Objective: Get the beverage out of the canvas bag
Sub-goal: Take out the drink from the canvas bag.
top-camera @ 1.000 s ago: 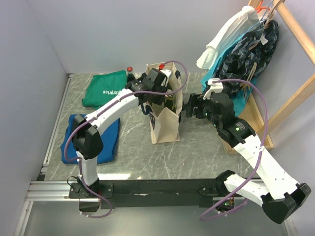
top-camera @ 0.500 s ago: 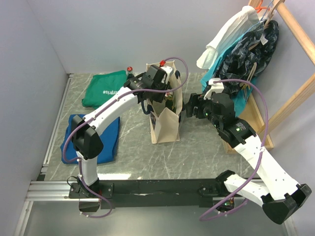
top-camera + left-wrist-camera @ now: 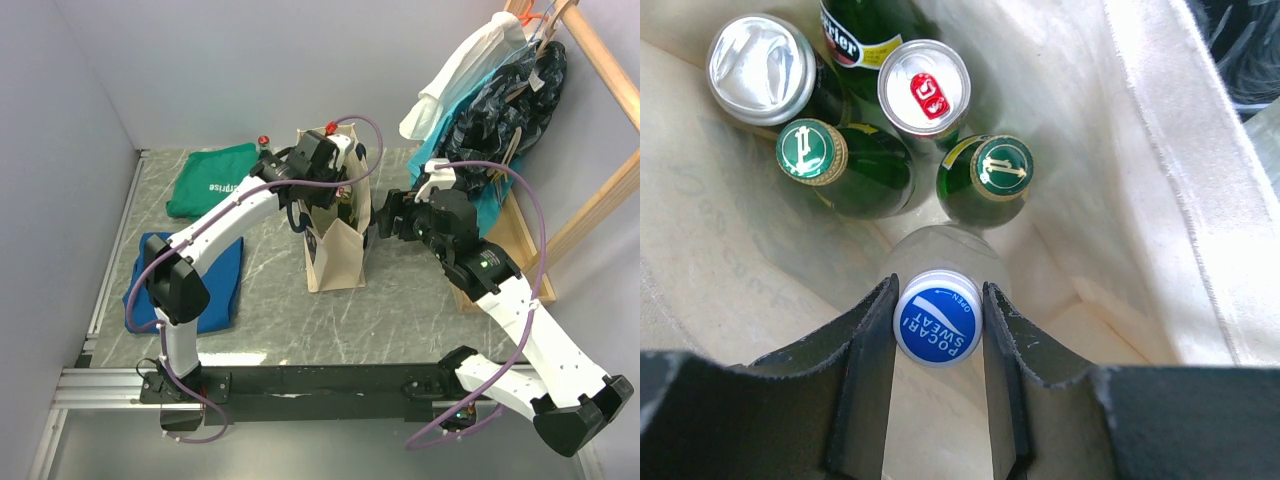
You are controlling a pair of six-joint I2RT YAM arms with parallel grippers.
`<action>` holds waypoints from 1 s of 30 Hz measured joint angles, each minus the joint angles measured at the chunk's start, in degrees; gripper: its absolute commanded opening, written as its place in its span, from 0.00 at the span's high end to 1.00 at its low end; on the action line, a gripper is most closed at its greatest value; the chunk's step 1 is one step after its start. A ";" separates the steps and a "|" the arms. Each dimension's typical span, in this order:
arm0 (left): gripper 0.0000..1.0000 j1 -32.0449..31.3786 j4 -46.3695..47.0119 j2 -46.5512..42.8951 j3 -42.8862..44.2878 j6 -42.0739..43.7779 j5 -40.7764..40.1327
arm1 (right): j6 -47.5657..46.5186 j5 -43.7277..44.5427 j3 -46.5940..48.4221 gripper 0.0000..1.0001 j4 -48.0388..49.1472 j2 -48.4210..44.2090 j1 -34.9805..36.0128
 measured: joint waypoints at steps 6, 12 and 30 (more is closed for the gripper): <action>0.99 0.00 -0.26 -0.85 0.31 -0.02 0.87 | 0.22 0.04 -0.68 0.11 0.22 -0.52 0.00; 0.99 0.00 0.35 -3.69 -0.15 -0.15 1.22 | 0.17 0.17 -1.92 0.11 0.37 -1.68 0.00; 0.99 0.00 2.78 -10.01 -3.50 -0.17 2.54 | 2.12 1.14 -1.33 0.11 -0.66 -1.31 0.00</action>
